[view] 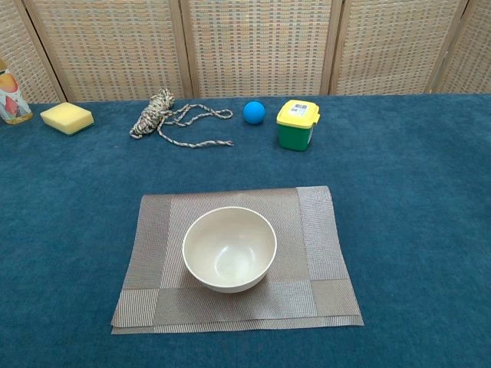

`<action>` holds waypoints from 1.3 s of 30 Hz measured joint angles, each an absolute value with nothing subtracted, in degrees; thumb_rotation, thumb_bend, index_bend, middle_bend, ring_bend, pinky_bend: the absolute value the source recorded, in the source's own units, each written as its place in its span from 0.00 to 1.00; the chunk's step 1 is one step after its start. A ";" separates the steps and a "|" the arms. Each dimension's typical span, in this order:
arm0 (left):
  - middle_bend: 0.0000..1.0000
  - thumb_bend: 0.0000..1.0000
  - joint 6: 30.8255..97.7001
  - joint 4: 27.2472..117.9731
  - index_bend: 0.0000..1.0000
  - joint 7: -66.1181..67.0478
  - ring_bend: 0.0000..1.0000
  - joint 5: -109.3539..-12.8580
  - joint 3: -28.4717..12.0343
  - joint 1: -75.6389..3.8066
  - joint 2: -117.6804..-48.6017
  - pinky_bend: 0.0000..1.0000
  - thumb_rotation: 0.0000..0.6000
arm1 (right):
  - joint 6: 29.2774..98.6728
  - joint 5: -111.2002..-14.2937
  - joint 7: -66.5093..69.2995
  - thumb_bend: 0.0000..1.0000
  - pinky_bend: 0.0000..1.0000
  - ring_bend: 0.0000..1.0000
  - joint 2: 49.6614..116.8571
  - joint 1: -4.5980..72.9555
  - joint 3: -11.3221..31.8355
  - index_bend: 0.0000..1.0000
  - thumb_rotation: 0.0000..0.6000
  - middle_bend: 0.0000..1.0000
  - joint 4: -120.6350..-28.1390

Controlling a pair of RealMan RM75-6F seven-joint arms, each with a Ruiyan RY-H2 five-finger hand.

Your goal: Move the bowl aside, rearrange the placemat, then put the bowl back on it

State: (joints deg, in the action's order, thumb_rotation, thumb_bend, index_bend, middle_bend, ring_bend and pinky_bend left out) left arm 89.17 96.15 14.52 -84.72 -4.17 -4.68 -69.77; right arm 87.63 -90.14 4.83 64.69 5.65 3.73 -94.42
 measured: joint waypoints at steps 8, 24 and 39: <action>0.00 0.00 88.58 96.59 0.00 13.94 0.00 -83.65 -4.51 -4.71 -69.38 0.00 1.00 | 86.32 -89.04 5.41 0.13 0.00 0.00 64.68 6.00 3.91 0.00 1.00 0.00 -94.47; 0.00 0.00 87.30 96.31 0.00 15.41 0.00 -84.82 -3.79 -5.50 -69.87 0.00 1.00 | 86.15 -88.86 5.95 0.13 0.00 0.00 64.76 6.04 4.00 0.00 1.00 0.00 -94.38; 0.00 0.04 80.49 95.21 0.19 16.03 0.00 -93.20 -3.42 -12.95 -69.71 0.00 1.00 | 86.73 -88.13 7.62 0.13 0.00 0.00 64.17 5.76 4.62 0.00 1.00 0.00 -94.54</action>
